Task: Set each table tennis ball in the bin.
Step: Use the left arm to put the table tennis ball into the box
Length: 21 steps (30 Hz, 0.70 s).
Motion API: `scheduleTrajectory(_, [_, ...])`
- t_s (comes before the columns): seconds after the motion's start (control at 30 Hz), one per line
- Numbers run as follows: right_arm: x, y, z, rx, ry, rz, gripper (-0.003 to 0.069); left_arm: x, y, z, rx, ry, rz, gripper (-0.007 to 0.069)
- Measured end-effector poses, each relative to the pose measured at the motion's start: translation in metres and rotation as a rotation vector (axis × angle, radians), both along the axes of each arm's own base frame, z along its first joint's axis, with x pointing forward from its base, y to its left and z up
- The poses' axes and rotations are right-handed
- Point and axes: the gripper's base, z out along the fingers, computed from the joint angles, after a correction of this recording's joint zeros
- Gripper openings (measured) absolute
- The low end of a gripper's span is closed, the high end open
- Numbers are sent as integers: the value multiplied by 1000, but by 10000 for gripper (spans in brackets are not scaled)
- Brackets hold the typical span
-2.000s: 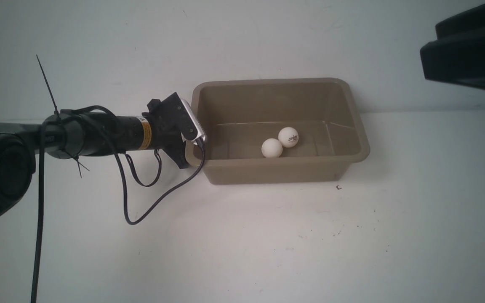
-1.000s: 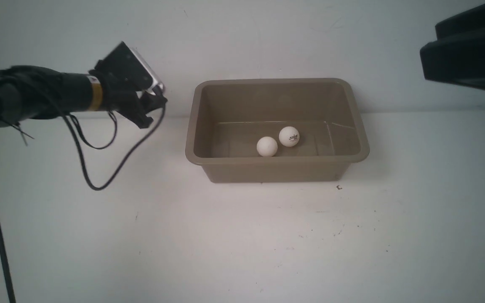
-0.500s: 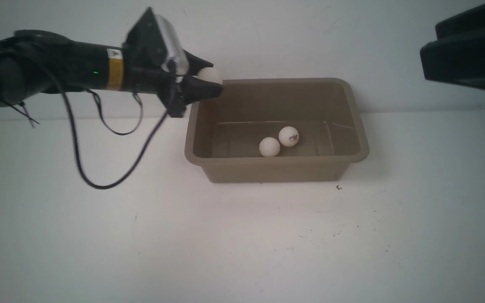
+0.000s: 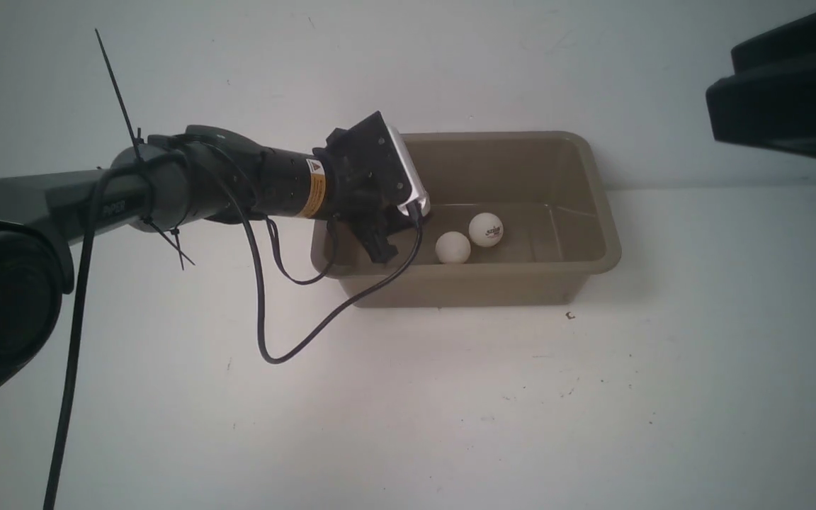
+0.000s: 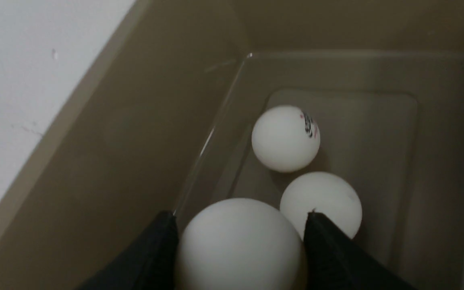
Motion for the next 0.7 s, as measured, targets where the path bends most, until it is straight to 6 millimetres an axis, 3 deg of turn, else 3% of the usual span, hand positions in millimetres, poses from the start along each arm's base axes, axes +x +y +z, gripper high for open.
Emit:
scheduleTrajectory(0.13, [0, 0, 0, 0, 0, 0, 240, 0, 0, 0, 0, 2, 6, 357])
scheduleTrajectory(0.3, [0, 0, 0, 0, 0, 0, 240, -1, -5, -1, -18, 32, 30, 479])
scheduleTrajectory(0.43, [0, 0, 0, 0, 1, 1, 240, -1, -9, 3, -23, 34, 75, 524])
scheduleTrajectory(0.53, [0, 0, 0, 0, 0, 0, 240, -2, -8, 27, -31, -18, 113, 528])
scheduleTrajectory(0.7, [2, 0, 2, 9, -31, -15, 240, -13, 4, 101, -140, -96, 229, 512])
